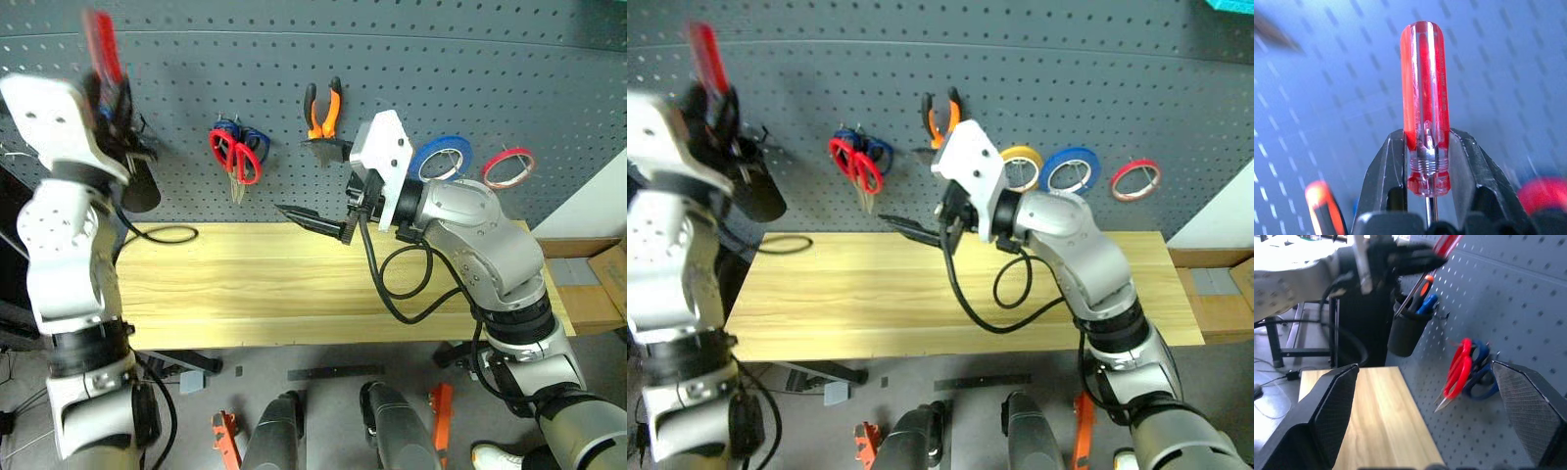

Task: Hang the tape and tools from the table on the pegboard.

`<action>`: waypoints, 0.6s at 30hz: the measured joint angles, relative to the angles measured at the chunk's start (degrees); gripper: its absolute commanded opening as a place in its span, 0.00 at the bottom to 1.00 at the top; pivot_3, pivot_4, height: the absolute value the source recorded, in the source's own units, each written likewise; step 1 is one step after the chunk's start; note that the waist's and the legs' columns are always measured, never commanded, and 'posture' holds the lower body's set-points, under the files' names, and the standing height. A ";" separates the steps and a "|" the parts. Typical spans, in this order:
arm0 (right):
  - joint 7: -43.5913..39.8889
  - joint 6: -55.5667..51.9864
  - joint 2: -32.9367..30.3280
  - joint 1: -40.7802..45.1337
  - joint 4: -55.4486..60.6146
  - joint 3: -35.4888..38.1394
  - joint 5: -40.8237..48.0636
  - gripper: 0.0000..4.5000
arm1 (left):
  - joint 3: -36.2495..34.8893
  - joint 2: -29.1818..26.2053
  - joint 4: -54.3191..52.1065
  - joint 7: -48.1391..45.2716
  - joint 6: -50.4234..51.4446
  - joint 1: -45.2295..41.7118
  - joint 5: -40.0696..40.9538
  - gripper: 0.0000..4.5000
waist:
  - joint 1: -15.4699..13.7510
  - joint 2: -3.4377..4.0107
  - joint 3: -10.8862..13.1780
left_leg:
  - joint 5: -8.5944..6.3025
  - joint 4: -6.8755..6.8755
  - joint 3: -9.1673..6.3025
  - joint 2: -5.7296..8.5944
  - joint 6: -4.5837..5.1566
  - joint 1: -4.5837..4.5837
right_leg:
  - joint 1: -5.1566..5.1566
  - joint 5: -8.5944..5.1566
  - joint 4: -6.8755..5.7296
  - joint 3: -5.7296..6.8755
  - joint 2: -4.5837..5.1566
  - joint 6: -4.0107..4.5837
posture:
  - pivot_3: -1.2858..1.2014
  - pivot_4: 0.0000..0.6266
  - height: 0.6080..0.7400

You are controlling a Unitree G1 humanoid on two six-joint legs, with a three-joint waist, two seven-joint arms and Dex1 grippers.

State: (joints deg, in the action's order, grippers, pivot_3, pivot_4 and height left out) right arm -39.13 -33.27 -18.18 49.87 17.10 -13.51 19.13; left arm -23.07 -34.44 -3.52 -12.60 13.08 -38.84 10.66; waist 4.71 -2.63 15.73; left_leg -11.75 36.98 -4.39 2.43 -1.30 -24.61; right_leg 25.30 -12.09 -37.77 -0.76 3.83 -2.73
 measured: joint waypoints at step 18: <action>0.40 2.94 3.71 3.11 -5.12 0.50 -2.11 1.00 | 2.33 -2.61 35.36 1.80 -21.62 -9.68 -4.72 0.18 | -0.01 -0.27 -0.28 | 0.01 0.02 -0.02 0.02 -0.01 0.00 | 0.05 0.02 -0.11 0.01 0.02 0.02 | 0.47 0.27 1.00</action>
State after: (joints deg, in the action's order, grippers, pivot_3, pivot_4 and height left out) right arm -38.72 -30.33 -14.48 52.97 11.98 -13.01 17.02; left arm -20.74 -37.05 31.84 -10.80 -8.53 -48.52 5.94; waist 4.70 -2.90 15.45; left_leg -11.74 37.00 -4.41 2.46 -1.32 -24.62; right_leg 25.34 -12.07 -37.87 -0.76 3.85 -2.71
